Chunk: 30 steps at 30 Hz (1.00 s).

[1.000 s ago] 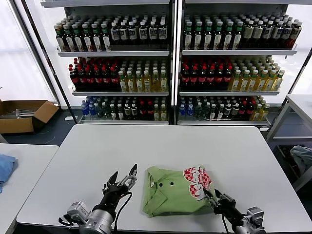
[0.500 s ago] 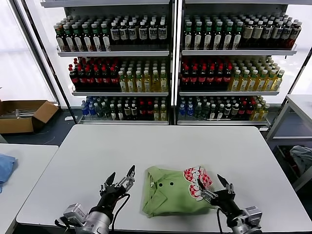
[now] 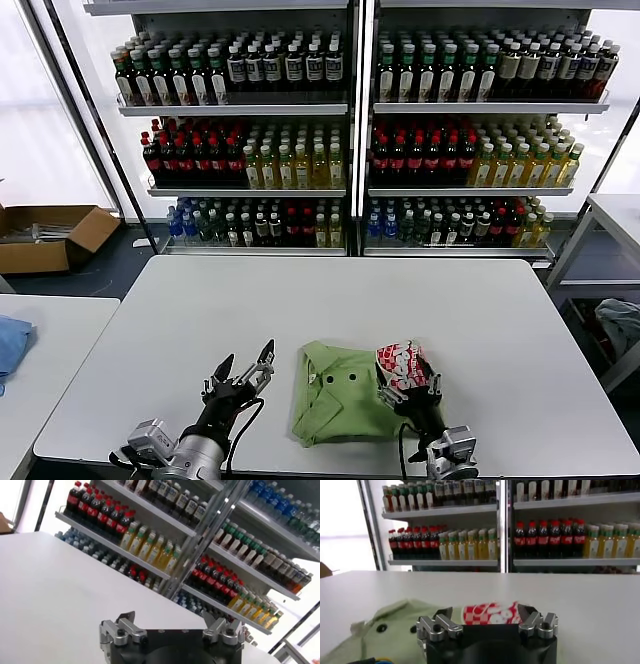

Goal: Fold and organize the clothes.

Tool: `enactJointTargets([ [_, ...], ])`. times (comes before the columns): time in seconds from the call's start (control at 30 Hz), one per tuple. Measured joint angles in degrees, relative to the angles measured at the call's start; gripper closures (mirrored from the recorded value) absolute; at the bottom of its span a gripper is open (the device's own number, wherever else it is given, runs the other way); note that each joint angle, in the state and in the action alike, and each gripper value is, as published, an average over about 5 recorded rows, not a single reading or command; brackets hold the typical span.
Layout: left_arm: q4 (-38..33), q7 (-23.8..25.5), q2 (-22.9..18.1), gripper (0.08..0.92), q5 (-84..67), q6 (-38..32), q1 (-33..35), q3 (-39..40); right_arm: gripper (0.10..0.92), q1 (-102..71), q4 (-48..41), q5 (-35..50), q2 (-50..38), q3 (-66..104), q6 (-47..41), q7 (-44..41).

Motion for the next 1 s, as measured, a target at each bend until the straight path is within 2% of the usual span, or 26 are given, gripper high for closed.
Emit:
enactJointTargets([
  [0.33, 0.7, 0.2, -0.5, 0.177, 0.2, 0.0, -0.2, 0.7, 0.203, 0.0, -2.9, 2.4, 0.8, -1.3, 0.8, 3.2],
  [0.67, 0.6, 0.3, -0.2, 0.177, 0.2, 0.0, -0.3, 0.6, 0.203, 0.7, 0.5, 7.9, 1.2, -1.1, -1.7, 6.4],
  [1.0, 0.5, 0.3, -0.3, 0.177, 0.2, 0.0, -0.4, 0.8, 0.203, 3.5, 2.3, 5.6, 2.6, -3.0, -5.2, 9.6],
])
